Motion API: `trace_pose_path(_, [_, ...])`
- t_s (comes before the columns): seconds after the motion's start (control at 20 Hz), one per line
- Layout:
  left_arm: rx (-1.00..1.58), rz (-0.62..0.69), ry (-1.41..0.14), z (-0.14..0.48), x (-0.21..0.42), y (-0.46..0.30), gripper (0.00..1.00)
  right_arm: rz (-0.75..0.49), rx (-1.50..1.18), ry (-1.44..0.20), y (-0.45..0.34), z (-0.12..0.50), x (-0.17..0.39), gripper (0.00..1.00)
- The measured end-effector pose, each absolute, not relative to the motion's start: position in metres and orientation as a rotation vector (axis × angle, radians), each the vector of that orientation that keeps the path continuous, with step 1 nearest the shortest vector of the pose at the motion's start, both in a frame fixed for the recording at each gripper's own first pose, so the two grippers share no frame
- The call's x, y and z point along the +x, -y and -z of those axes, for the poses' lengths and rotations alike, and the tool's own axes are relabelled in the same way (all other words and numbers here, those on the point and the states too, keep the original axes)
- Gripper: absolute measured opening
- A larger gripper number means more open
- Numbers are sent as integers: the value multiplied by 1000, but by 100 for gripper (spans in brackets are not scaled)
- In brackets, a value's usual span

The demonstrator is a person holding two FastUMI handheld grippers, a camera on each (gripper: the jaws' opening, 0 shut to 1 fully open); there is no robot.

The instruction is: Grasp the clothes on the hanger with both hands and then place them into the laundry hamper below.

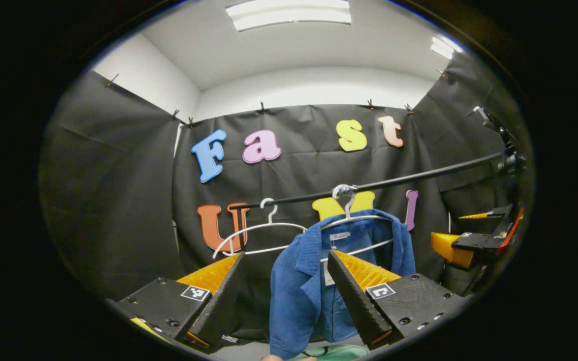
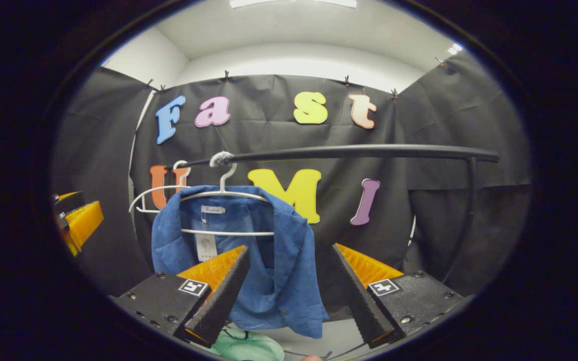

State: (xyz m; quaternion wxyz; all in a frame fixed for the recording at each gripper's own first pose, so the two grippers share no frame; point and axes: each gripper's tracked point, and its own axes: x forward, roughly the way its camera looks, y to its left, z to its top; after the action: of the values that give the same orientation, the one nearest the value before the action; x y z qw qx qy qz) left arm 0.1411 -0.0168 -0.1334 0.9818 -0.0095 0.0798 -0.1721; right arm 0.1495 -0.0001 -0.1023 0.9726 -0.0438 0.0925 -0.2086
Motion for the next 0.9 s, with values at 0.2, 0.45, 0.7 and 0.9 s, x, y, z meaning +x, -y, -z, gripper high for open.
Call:
trace_pose_path(0.2, [-50, 367, -210, 166, 155, 32, 100, 453, -101, -215, 8, 125, 174, 100])
trace_pose_path(0.45, [-48, 347, -230, 206, 172, 58, 100, 420, -121, -250, 26, 159, 221, 97])
trace_pose_path(0.7, [-38, 306, -260, 240, 192, 84, 98, 422, -95, -273, 50, 181, 266, 96])
trace_pose_path(0.9, [0, 283, -315, 268, 209, 95, 98, 442, -100, -272, 67, 195, 289, 95])
